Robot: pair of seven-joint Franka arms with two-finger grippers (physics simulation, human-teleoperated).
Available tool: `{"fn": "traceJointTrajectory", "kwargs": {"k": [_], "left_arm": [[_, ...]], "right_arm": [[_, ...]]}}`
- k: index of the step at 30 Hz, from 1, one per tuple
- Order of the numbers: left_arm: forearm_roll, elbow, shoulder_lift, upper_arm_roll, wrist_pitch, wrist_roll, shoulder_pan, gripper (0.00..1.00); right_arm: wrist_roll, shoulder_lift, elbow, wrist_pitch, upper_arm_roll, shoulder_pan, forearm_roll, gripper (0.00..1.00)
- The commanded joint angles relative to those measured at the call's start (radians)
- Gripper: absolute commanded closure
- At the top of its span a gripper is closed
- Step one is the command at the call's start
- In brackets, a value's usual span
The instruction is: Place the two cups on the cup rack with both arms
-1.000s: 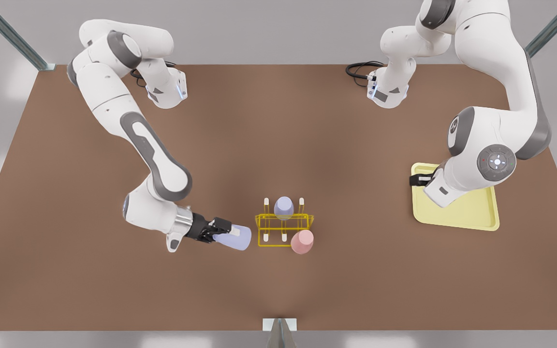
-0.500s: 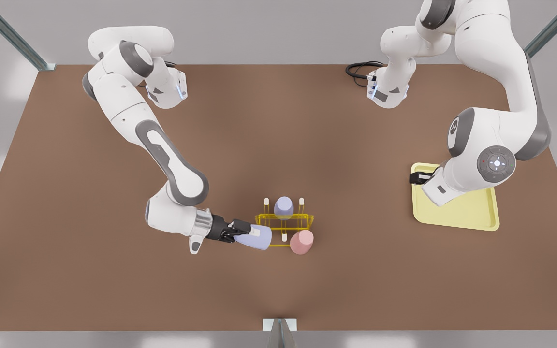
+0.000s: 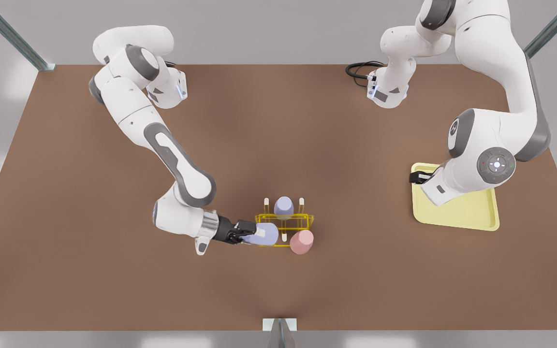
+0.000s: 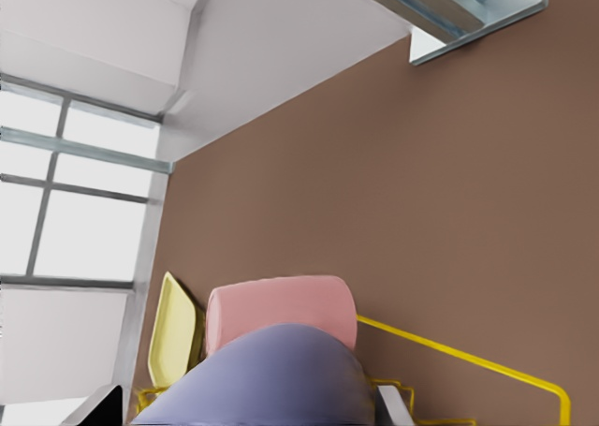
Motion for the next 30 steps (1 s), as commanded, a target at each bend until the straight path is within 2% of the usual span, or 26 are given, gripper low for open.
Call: {"fn": "traceJointTrajectory", "kwargs": {"k": [1, 13, 15, 16, 17, 18, 19, 21, 22, 23, 25, 28, 30], "left_arm": [[0.001, 0.000, -0.001, 0.000, 0.000, 0.033, 0.000, 0.00], [0.004, 0.000, -0.001, -0.002, 0.000, 0.031, -0.001, 0.00], [-0.018, 0.000, -0.001, 0.000, -0.002, 0.033, 0.000, 0.00], [-0.030, 0.000, -0.003, 0.000, -0.002, 0.034, 0.012, 0.00], [-0.035, 0.000, -0.003, 0.000, -0.017, 0.034, 0.020, 0.00], [-0.045, 0.019, -0.003, 0.000, -0.074, 0.033, 0.020, 0.00], [-0.049, 0.022, -0.003, 0.000, -0.076, 0.034, 0.022, 0.00], [-0.047, 0.022, -0.001, 0.000, -0.105, 0.034, 0.020, 0.00], [-0.047, 0.022, -0.003, 0.000, -0.106, 0.031, 0.020, 0.00], [-0.049, 0.022, -0.003, 0.000, -0.106, 0.031, 0.020, 0.00], [-0.044, 0.033, -0.003, 0.000, -0.135, 0.028, 0.022, 0.00], [-0.062, 0.031, -0.003, 0.000, -0.140, 0.033, 0.028, 0.00], [-0.061, 0.031, -0.001, 0.000, -0.139, 0.033, 0.028, 0.00]], "right_arm": [[0.015, 0.005, 0.016, 0.000, 0.000, 0.005, 0.004, 0.00], [0.053, -0.002, 0.050, -0.055, -0.015, -0.009, -0.001, 0.01], [0.084, -0.029, 0.100, -0.161, -0.087, -0.012, -0.007, 0.01], [0.105, -0.096, 0.105, -0.303, -0.201, -0.012, -0.019, 0.01], [0.189, -0.213, 0.094, -0.525, -0.332, -0.009, -0.201, 0.01], [0.229, -0.281, 0.113, -0.748, -0.405, -0.014, -0.587, 0.01], [0.219, -0.359, 0.109, -0.852, -0.403, -0.012, -0.917, 0.00], [0.231, -0.432, 0.106, -0.981, -0.466, -0.023, -1.203, 0.00], [0.223, -0.471, 0.109, -1.012, -0.478, -0.040, -1.211, 0.00], [0.223, -0.537, 0.119, -1.128, -0.477, -0.097, -1.075, 0.00], [0.226, -0.725, 0.077, -1.257, -0.471, -0.066, -1.047, 0.00], [0.236, -0.860, -0.108, -1.189, -0.491, -0.035, -1.034, 0.00], [0.236, -0.871, -0.168, -1.146, -0.508, -0.037, -1.031, 0.00]]}}
